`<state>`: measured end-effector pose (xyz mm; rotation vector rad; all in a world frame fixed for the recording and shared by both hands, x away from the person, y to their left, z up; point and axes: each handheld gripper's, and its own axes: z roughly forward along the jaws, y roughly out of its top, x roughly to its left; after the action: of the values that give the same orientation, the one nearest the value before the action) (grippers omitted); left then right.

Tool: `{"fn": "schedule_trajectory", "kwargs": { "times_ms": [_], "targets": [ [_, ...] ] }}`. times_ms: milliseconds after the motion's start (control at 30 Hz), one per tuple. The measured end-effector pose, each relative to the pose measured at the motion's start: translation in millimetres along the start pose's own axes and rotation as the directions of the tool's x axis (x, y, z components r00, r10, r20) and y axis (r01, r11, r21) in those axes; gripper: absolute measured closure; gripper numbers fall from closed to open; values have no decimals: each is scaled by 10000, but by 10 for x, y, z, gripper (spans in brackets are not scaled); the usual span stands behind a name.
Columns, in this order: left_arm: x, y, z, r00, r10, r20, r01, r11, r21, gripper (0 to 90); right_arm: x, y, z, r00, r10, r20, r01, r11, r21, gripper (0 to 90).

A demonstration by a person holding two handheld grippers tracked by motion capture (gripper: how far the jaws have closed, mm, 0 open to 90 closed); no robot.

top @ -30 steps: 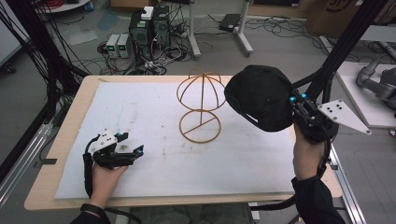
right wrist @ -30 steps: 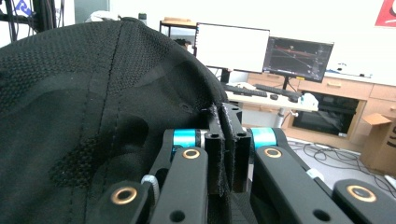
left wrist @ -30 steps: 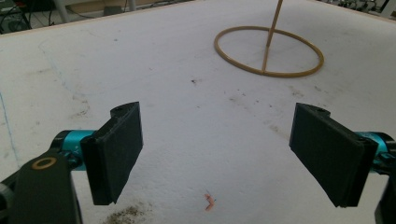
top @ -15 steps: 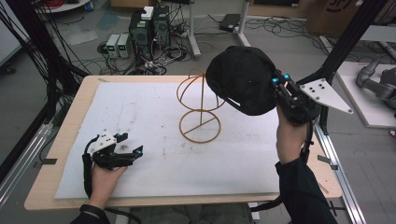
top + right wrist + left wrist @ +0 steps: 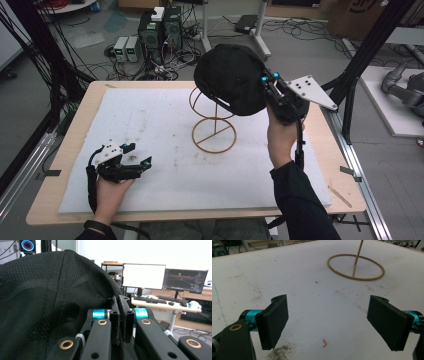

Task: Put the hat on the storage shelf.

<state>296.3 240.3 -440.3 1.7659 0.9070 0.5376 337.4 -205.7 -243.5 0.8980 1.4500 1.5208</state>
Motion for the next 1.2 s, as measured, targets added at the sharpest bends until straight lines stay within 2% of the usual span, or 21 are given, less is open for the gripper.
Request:
{"fn": "schedule_trajectory", "kwargs": {
  "times_ms": [67, 200, 233, 267, 300, 467, 533, 600, 800, 900, 933, 1033, 1133, 1200],
  "targets": [
    [3, -5, -5, 10000, -2, 8, 2, 10000, 21, 175, 29, -62, 69, 9998, 138, -109, -137, 9999, 90, 885],
    [5, -12, -10, 10000, -32, 11, 31, 10000, 39, 175, 73, -169, 161, 9996, 17, -266, -4, 9988, 494, 871],
    [5, -13, -11, 10000, -38, 6, 38, 10000, 41, 174, 89, -252, 202, 9987, -135, -483, 175, 9963, 844, 824],
    [6, -14, -12, 10000, -34, 7, 33, 10000, 42, 174, 89, -252, 202, 9987, -135, -483, 175, 9963, 844, 824],
    [6, -15, -14, 10000, -18, -3, 18, 10000, 44, 175, 89, -331, 193, 9978, -231, -614, 287, 9954, 911, 703],
    [2, -12, -14, 10000, -36, -1, 36, 10000, 48, 175, 15, -429, 65, 9946, -405, -954, 503, 9935, 1018, 593],
    [2, -9, -10, 10000, 6, -9, -6, 10000, 60, 175, -44, -474, -16, 9945, -463, -938, 566, 9924, 1096, 529],
    [-1, -8, -1, 10000, -7, 5, 7, 10000, 88, 175, -134, -536, -103, 9937, -462, -1022, 585, 9910, 1204, 506],
    [-4, 1, 30, 10000, 36, 3, -36, 9999, 112, 175, -442, -854, -374, 9948, 77, -1011, 95, 9856, 1686, 411],
    [0, 1, 33, 10000, 39, -2, -39, 9999, 121, 174, -516, -958, -450, 9952, 167, -959, 17, 9819, 1892, 399],
    [-2, -1, 28, 10000, 13, -28, -13, 9999, 143, 175, -606, -1100, -544, 9963, 203, -837, -22, 9774, 2113, 379],
    [4, -3, 27, 10000, -37, -45, 37, 9999, 146, 175, -715, -1295, -655, 9975, 155, -691, 30, 9656, 2601, 351],
    [13, -6, 33, 10000, 12, -50, -11, 9998, 196, 175, -810, -1488, -743, 9971, 85, -761, 141, 9564, 2916, 317],
    [14, -9, 41, 10000, 29, -82, -27, 9997, 226, 175, -839, -1568, -765, 9973, 6, -731, 234, 9445, 3275, 308]
  ]
}}
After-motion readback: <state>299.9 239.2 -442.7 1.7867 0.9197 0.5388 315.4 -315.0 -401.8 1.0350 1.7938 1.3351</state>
